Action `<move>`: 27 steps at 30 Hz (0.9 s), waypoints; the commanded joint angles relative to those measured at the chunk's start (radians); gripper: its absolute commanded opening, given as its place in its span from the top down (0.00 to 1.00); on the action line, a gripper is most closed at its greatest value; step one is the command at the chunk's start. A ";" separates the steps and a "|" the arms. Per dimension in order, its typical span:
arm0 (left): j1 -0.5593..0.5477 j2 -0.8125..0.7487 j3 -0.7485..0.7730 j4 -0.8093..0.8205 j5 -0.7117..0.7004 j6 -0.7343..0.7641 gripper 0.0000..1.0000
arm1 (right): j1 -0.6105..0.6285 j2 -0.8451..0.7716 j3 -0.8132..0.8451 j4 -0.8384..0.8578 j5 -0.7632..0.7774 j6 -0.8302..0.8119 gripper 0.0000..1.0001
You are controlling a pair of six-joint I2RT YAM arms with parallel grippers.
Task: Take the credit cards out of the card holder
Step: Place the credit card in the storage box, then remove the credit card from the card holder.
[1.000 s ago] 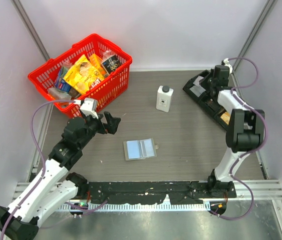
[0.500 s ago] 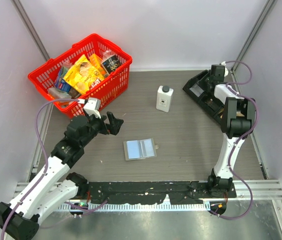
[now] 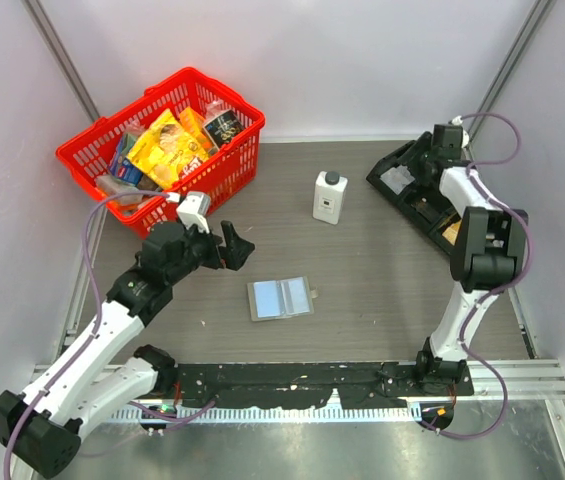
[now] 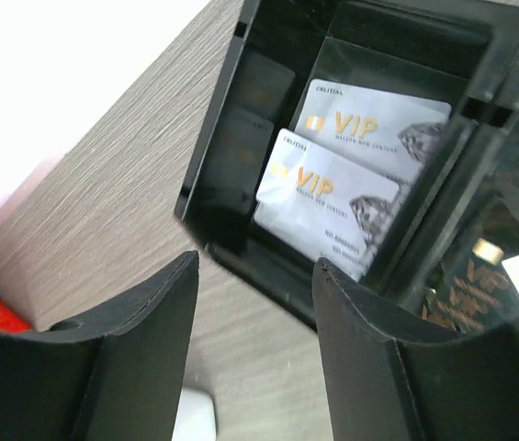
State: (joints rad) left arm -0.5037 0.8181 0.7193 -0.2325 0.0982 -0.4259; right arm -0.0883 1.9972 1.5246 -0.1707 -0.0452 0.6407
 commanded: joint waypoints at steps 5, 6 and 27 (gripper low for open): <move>-0.005 0.078 0.055 -0.025 0.147 -0.172 0.01 | 0.022 -0.383 -0.191 -0.047 -0.056 -0.153 0.42; -0.009 0.078 0.046 -0.005 0.147 -0.197 0.00 | 0.039 -0.441 -0.245 -0.040 -0.086 -0.157 0.42; -0.157 0.220 -0.064 0.048 0.058 -0.453 0.21 | 0.929 -0.760 -0.816 0.226 0.033 0.051 0.48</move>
State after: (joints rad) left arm -0.6395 1.0279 0.6693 -0.2214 0.1837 -0.8410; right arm 0.8005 1.1885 0.7361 -0.0998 -0.0555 0.6285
